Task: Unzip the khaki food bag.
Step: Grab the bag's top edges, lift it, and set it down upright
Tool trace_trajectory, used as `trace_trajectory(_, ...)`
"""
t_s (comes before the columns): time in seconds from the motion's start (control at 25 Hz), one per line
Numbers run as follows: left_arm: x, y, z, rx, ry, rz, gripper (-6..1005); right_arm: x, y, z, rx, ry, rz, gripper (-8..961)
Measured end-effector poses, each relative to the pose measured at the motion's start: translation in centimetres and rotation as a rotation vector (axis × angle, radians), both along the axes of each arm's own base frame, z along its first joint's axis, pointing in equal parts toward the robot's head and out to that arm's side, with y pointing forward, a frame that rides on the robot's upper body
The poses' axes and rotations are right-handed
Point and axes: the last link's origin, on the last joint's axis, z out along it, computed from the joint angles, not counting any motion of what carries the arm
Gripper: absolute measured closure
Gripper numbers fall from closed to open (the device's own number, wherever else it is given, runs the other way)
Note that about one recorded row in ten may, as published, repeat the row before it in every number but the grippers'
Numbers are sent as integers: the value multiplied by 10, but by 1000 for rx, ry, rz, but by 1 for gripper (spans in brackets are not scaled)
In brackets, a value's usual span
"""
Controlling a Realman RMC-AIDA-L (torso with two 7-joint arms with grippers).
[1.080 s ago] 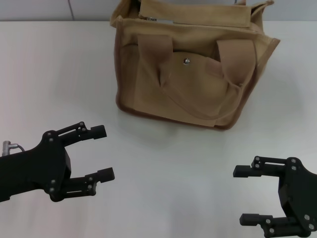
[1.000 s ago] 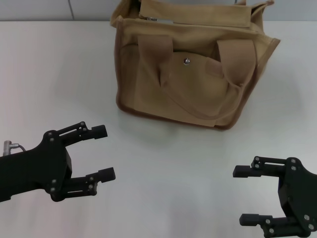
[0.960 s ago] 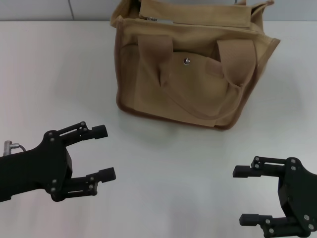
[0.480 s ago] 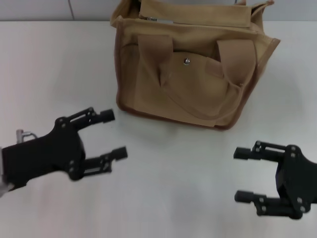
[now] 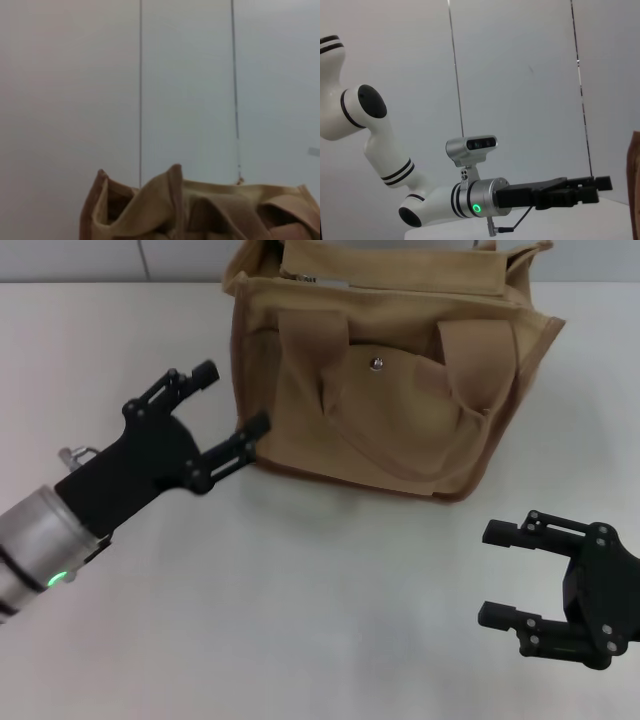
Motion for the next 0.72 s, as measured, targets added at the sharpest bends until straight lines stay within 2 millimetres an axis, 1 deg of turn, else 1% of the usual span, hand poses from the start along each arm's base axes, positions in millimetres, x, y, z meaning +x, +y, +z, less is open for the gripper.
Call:
trace_trajectory(0.08, 0, 0, 0, 0, 0, 0, 254, 0, 0, -2, 1, -1, -5, 257)
trace_trajectory(0.12, 4, 4, -3, 15, -4, 8, 257, 0, 0, -3, 1, 0, -6, 258)
trace_trajectory(0.16, 10, 21, -13, 29, 1, 59, 259, -1, 0, -4, 1, 1, -7, 260)
trace_trajectory(0.24, 11, 23, -15, 30, 2, 70, 265, -2, 1, -4, 1, 1, -5, 263)
trace_trajectory(0.32, 13, 30, -19, 35, 0, 108, 271, -2, 1, -4, 1, 1, -5, 266)
trace_trajectory(0.68, 14, 31, -22, 68, -11, 134, 297, -3, 4, -6, 7, 3, -10, 281)
trace_trajectory(0.72, 14, 31, -22, 69, -14, 137, 326, -4, 4, -6, 6, 5, -10, 283)
